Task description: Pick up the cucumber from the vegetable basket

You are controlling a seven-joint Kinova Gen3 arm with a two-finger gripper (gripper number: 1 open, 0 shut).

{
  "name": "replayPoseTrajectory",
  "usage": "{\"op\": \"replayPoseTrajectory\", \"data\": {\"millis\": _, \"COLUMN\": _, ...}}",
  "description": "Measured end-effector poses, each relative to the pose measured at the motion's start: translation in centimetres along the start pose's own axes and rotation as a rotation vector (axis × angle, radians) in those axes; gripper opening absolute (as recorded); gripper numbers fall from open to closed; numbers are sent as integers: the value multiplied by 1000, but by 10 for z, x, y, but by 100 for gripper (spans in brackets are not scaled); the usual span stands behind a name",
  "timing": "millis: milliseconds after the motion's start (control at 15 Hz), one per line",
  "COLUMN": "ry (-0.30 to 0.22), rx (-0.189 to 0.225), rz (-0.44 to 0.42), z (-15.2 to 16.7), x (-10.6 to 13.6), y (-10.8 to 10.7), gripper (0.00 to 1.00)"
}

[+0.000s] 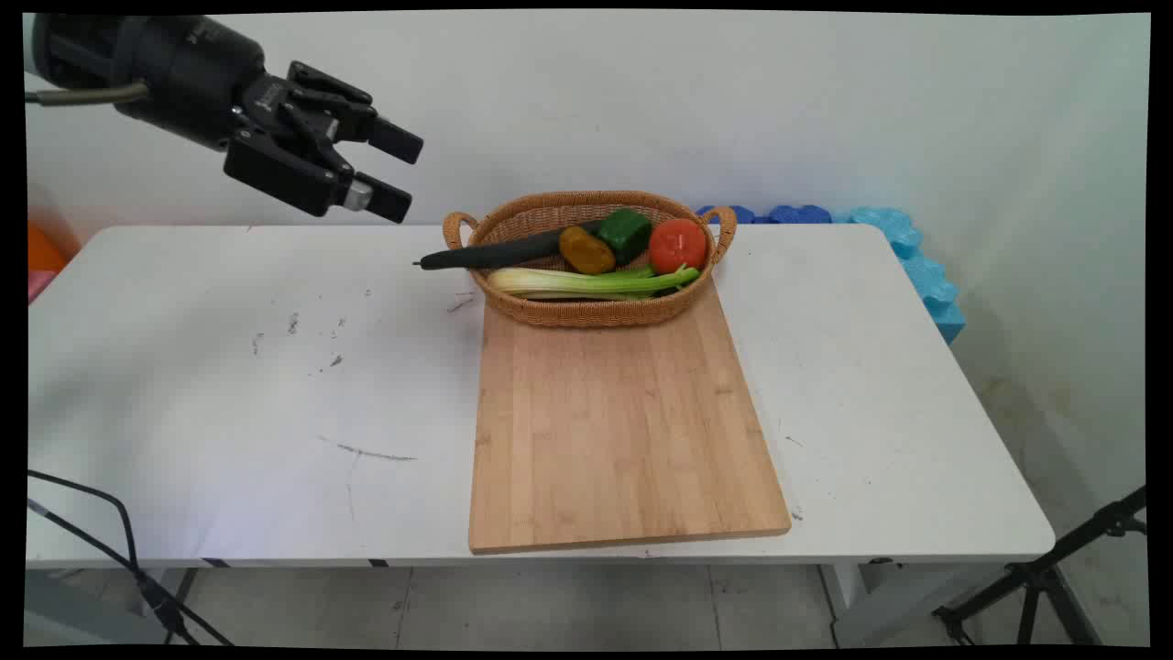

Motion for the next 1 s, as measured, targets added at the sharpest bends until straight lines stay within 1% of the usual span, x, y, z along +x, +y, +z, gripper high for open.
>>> {"op": "replayPoseTrajectory", "data": {"millis": 200, "ry": 4, "rx": 9, "rz": -13, "z": 5, "x": 4, "y": 2, "gripper": 100}}
{"op": "replayPoseTrajectory", "data": {"millis": 333, "ry": -7, "rx": 22, "rz": -27, "z": 6, "x": 11, "y": 3, "gripper": 100}}
{"op": "replayPoseTrajectory", "data": {"millis": 600, "ry": -34, "rx": 61, "rz": -70, "z": 5, "x": 33, "y": 1, "gripper": 100}}
{"op": "replayPoseTrajectory", "data": {"millis": 800, "ry": -52, "rx": 76, "rz": -89, "z": 11, "x": 49, "y": -5, "gripper": 100}}
{"op": "replayPoseTrajectory", "data": {"millis": 1000, "ry": -88, "rx": 103, "rz": -105, "z": 29, "x": 67, "y": -21, "gripper": 100}}
